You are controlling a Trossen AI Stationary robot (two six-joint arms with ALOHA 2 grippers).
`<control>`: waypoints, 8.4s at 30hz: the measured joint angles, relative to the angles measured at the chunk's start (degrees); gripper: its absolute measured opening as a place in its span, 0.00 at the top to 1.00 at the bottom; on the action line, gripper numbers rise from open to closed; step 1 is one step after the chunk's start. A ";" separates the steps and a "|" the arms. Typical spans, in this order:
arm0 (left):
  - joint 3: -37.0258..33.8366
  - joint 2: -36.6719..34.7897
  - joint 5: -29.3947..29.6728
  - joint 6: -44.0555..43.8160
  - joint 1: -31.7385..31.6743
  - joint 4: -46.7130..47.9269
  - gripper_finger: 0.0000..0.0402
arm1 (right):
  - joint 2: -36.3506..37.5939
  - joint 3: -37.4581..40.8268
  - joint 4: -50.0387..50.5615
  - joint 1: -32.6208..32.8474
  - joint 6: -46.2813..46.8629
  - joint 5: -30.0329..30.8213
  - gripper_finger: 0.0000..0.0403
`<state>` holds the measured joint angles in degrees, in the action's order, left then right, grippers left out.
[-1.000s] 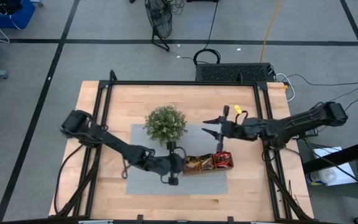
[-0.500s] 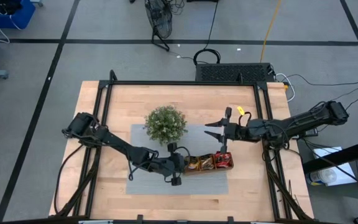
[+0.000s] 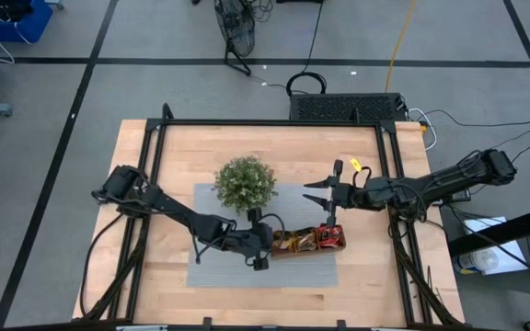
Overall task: Pick & Place Tea
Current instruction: Put the mango tea sachet into the brown organizer
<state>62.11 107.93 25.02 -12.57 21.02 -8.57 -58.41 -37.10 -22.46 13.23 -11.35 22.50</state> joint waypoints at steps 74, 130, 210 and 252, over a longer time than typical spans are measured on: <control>-0.02 -41.23 22.55 4.83 -17.92 36.97 0.63 | -40.77 -16.83 8.88 -44.72 12.33 -39.07 0.85; -0.02 -41.19 19.41 3.62 -21.49 41.84 0.63 | -52.74 -28.20 19.11 -35.30 7.48 -33.02 1.00; -0.02 -41.21 17.57 3.40 -21.75 42.43 0.63 | -50.38 -24.63 35.16 -38.13 -4.41 -25.85 0.44; 0.04 -29.87 -10.17 0.56 -21.57 16.05 0.63 | -31.05 -24.87 27.98 2.49 -45.51 37.39 1.00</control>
<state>62.14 78.06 14.85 -12.01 -0.56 7.48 -89.46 -61.98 5.53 15.72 -56.86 59.90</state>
